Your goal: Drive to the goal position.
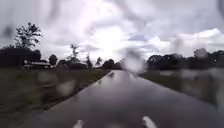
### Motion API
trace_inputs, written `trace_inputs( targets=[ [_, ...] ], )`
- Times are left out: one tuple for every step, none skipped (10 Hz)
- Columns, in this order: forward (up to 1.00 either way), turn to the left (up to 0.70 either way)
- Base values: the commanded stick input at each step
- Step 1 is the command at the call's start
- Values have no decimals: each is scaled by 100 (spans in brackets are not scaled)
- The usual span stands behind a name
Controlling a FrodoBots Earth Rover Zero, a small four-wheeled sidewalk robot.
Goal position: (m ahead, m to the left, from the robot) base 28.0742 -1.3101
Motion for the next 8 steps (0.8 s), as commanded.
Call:
trace_inputs(
  targets=[
    [85, 0],
    [85, 0],
    [85, 0],
    [85, 0],
    [85, 0],
    [85, 0],
    [85, 0],
    [85, 0]
  ],
)
